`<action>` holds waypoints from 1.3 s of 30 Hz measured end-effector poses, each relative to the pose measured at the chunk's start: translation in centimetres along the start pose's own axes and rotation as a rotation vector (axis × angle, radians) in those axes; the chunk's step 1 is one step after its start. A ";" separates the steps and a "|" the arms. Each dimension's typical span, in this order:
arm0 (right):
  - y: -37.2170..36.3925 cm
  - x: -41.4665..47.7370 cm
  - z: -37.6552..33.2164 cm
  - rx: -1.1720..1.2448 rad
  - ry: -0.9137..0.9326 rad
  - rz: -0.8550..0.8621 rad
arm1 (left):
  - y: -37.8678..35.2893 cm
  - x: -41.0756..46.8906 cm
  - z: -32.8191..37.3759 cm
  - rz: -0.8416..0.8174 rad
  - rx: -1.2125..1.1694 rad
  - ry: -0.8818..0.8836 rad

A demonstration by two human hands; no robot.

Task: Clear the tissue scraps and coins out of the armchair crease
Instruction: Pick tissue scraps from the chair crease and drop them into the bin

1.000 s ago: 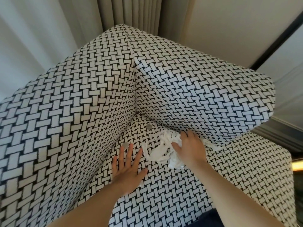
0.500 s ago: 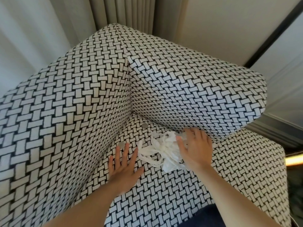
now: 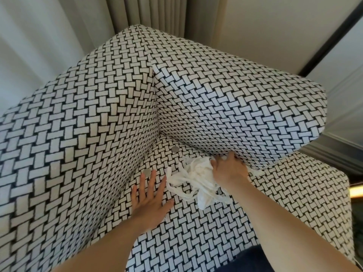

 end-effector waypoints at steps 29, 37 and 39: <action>2.4 -0.9 2.0 -0.198 0.171 0.210 | 0.3 -0.2 0.3 0.035 0.011 -0.010; 3.7 -1.9 3.1 -0.326 0.189 0.247 | 0.3 -0.3 0.3 0.047 0.015 -0.010; 3.6 -1.6 3.0 -0.394 0.166 0.177 | 0.3 -0.2 0.3 0.046 0.014 -0.008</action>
Point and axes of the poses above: each hand's wrist, its own x-axis towards the middle knuckle, its own y-axis out of the back of the hand, z = x × y, the point moved 4 cm from there along x, towards the middle knuckle, and after that the axes turned 6 degrees about -x, right-handed, at the moved point
